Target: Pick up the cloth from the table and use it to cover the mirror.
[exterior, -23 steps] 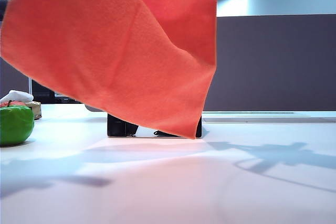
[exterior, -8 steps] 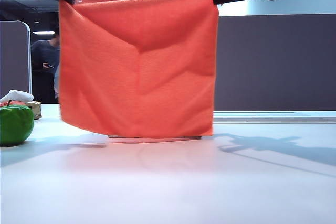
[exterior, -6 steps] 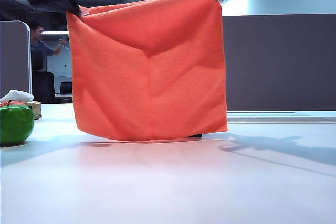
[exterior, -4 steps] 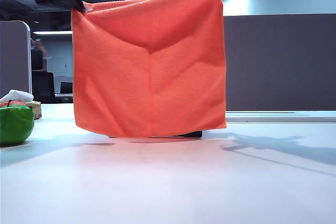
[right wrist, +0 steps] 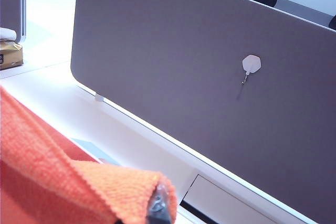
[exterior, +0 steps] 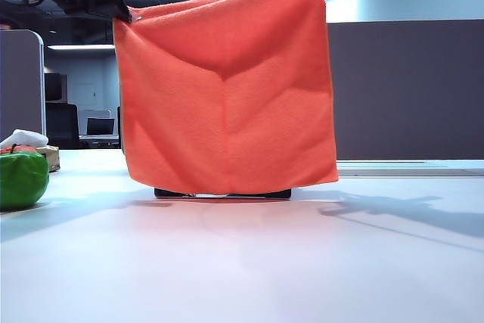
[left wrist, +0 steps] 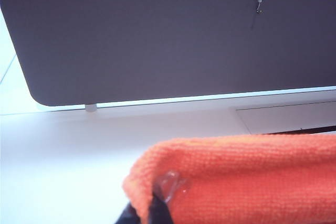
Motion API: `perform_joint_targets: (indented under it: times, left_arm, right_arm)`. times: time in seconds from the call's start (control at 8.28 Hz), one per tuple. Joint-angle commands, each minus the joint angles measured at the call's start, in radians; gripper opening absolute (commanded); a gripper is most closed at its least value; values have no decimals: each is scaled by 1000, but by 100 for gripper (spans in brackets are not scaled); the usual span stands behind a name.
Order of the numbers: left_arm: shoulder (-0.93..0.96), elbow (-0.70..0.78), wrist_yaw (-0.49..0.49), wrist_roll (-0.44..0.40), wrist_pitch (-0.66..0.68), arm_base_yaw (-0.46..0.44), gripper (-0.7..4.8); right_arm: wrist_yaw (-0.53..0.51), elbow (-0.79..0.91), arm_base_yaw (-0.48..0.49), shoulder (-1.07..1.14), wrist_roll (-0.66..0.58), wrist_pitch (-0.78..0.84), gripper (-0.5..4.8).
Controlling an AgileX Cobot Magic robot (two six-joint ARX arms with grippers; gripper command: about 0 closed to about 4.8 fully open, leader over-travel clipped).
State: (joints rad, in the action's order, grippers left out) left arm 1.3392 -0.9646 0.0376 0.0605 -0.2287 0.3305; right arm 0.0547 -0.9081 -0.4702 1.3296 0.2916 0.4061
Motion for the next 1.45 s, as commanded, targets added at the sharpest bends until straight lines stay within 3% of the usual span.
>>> perform_joint_targets:
  times: [0.12, 0.97, 1.09, 1.45]
  left_arm:
    - [16, -11, 3, -1, -59, -2, -6]
    - [78, -53, 12, -8, -109, -2, -6]
    - [108, -82, 80, -53, -110, -5, -6]
    - [175, -136, 74, -53, -113, -15, -6]
  right_arm:
    - [23, -21, 1, 40, 27, 65, -1]
    - [66, -74, 24, 97, 57, 137, -1]
    - [67, -119, 29, 166, 57, 135, -1]
    - [78, -120, 43, 193, 57, 118, -1]
